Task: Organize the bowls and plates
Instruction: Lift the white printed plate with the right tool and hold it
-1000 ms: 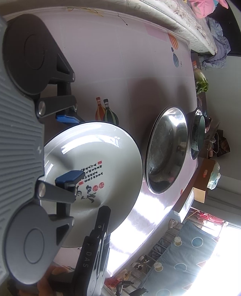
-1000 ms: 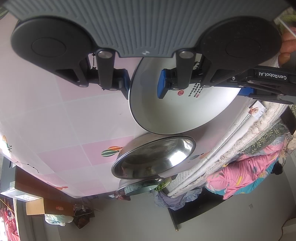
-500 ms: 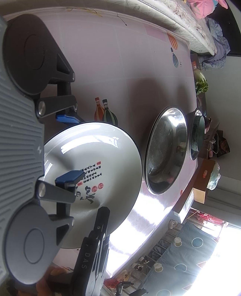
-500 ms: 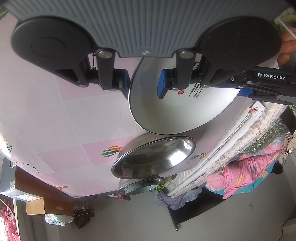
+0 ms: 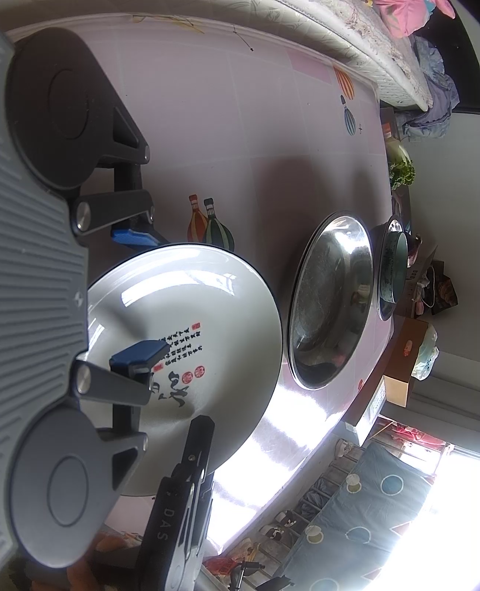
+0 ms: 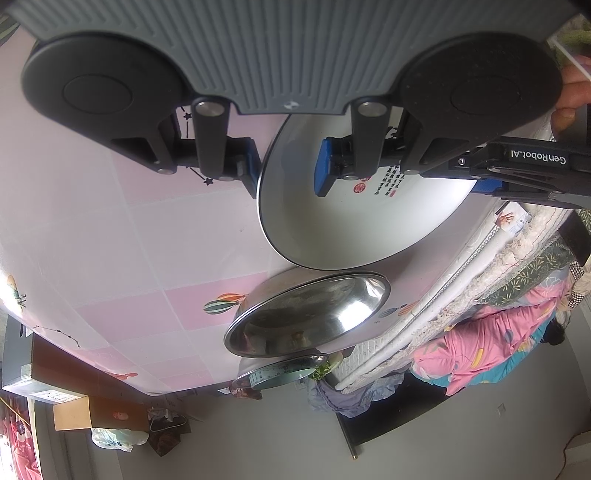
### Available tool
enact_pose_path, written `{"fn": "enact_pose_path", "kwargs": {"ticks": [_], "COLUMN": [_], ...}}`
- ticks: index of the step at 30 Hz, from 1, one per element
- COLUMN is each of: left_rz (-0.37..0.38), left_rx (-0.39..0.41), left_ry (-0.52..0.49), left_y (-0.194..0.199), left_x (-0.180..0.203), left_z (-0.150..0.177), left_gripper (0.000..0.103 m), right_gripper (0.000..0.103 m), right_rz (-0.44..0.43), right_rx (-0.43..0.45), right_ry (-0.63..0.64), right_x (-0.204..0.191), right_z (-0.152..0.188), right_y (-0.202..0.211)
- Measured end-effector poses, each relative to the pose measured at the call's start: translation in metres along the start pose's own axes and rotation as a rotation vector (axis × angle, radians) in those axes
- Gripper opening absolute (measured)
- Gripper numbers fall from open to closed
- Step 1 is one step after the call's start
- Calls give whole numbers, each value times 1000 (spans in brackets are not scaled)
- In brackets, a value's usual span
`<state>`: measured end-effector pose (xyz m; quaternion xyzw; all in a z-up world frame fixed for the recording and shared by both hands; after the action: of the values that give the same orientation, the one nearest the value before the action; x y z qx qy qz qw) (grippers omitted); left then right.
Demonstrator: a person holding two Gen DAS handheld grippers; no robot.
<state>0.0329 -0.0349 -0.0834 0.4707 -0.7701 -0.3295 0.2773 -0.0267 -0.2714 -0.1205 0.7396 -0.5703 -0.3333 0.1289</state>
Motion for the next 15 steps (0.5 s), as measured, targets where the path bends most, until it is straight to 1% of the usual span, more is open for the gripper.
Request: {"fn": "enact_pose_path", "kwargs": {"ticks": [11, 15], "left_rz": [6, -1], "left_rx": [-9, -3], "left_ry": [5, -8], "left_y": [3, 0], "left_x": [-2, 0], "left_z": [0, -1], "left_gripper": [52, 52], "right_gripper": [30, 30], "right_rz": [0, 2], "right_rx": [-2, -2], "right_ry": [5, 5], "right_x": [-1, -1], "right_z": [2, 2], "right_y": [2, 2]}}
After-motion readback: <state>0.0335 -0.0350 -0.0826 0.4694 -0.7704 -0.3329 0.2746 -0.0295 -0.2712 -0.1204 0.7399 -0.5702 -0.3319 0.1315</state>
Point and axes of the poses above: each gripper's, at about its wrist camera, not at the fingertips, and y roughly against the way its jaws point, x to its right, z to its underside, the point moved 1 cm from there along -y, roughly the way its jaws point, and after that the axes turned 4 degrees about -z, right-handed, at the moved point
